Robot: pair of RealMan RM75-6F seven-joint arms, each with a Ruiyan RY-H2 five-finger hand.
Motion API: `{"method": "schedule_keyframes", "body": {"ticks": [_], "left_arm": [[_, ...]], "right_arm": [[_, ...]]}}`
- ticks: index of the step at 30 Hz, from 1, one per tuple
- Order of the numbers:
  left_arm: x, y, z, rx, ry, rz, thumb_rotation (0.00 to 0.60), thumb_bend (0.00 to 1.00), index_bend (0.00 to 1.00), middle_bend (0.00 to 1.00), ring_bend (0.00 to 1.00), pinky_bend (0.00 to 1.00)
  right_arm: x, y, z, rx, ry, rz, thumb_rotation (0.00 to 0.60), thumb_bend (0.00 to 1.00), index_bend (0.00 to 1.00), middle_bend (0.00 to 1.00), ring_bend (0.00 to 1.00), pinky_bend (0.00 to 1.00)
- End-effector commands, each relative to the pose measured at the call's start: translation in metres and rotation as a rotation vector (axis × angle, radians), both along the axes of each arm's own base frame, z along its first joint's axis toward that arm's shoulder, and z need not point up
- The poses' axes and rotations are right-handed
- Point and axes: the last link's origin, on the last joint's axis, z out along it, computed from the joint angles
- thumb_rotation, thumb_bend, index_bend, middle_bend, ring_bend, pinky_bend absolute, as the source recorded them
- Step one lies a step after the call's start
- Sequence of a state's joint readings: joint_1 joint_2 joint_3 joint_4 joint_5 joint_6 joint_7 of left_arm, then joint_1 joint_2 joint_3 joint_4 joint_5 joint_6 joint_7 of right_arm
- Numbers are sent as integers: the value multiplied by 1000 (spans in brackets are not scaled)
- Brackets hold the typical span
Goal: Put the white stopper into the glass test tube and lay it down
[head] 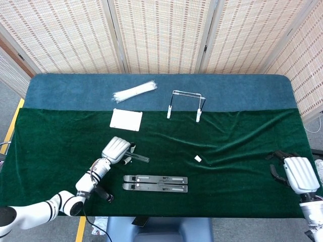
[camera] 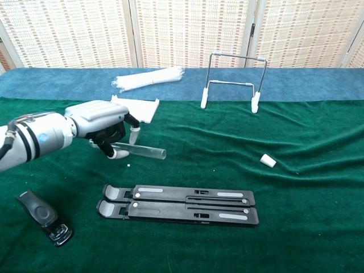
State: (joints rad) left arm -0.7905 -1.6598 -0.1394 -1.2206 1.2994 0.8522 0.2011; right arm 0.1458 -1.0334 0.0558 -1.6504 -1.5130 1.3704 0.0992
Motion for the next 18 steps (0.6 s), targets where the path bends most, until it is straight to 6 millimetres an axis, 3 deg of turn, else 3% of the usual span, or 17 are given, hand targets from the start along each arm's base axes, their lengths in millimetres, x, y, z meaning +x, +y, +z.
{"method": "schedule_keyframes", "body": {"ticks": [1, 8, 14, 18], "left_arm": [[0, -9, 20, 19, -62, 29, 600, 438, 653, 895, 806, 798], [-1, -27, 49, 28, -115, 69, 600, 443, 657, 895, 804, 798], [-4, -37, 64, 44, -129, 82, 600, 443, 656, 895, 804, 798], [-9, -47, 77, 56, -147, 93, 600, 443, 656, 894, 803, 798]], "right_arm": [[11, -10, -5, 45, 23, 43, 600, 571, 423, 530, 659, 544], [41, -45, -36, 198, 46, 131, 600, 739, 354, 749, 982, 831], [55, -67, -62, 300, 59, 140, 600, 753, 351, 858, 1000, 928], [62, -85, -91, 408, 81, 117, 600, 763, 351, 878, 1000, 942]]}}
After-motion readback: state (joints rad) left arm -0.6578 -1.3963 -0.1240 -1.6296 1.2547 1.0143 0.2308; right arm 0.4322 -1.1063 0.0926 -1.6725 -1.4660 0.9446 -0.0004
